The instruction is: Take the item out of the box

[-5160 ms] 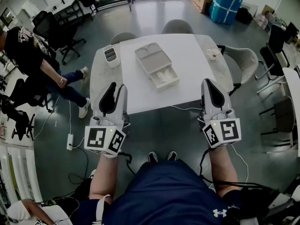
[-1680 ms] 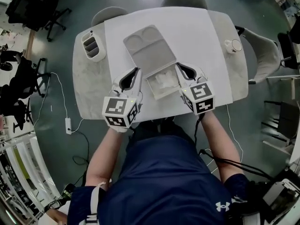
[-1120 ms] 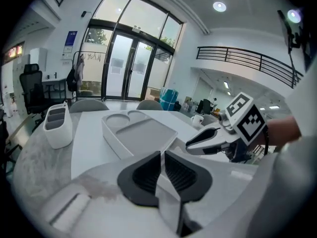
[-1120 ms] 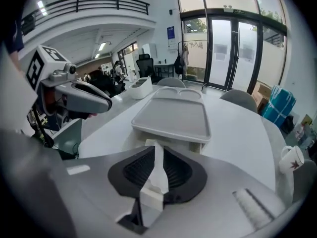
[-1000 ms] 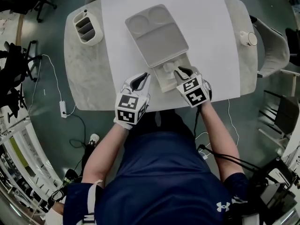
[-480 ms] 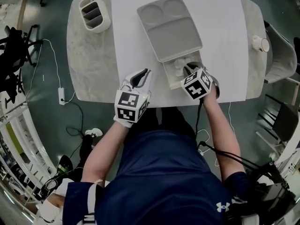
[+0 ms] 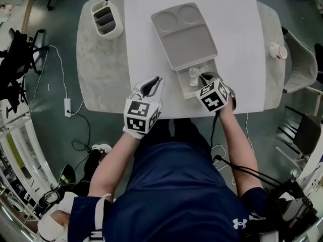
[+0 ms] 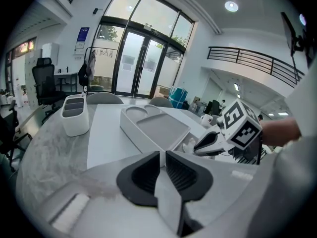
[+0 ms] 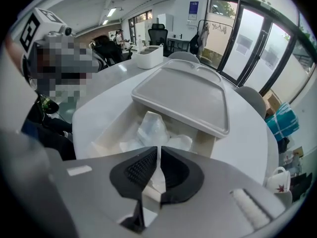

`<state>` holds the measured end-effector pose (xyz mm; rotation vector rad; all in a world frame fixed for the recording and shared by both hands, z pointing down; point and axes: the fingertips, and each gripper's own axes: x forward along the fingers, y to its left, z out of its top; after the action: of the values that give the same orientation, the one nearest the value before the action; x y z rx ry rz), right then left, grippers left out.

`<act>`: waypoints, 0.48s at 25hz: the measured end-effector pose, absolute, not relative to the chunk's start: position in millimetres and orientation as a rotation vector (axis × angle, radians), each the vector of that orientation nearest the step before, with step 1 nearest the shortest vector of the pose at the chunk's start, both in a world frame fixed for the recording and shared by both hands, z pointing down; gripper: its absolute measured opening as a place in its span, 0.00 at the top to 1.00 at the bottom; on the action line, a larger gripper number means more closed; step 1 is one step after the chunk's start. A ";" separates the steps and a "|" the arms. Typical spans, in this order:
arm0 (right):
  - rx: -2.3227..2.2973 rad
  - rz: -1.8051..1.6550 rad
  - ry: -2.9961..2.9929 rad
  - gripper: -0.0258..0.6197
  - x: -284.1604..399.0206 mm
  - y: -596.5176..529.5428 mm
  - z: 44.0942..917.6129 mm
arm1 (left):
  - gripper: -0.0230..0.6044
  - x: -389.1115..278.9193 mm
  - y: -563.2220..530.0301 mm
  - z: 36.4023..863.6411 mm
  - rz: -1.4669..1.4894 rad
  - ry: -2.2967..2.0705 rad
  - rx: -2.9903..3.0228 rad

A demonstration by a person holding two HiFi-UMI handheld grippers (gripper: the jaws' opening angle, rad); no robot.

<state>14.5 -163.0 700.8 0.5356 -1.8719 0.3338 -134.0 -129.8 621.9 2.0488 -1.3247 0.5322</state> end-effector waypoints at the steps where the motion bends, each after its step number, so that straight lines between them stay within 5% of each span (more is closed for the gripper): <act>1: 0.541 0.329 -1.877 0.92 14.8 -162.7 697.8 | 0.89 -132.8 -130.0 619.7 0.530 -1.324 2.056; 12: 0.673 0.390 -2.013 0.92 17.5 -170.9 644.9 | 0.89 -117.7 -130.1 592.5 0.495 -1.332 2.135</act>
<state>17.5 -170.9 644.9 0.6734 -2.0129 0.3905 -117.7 -130.1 592.5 2.1352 -1.3315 0.4950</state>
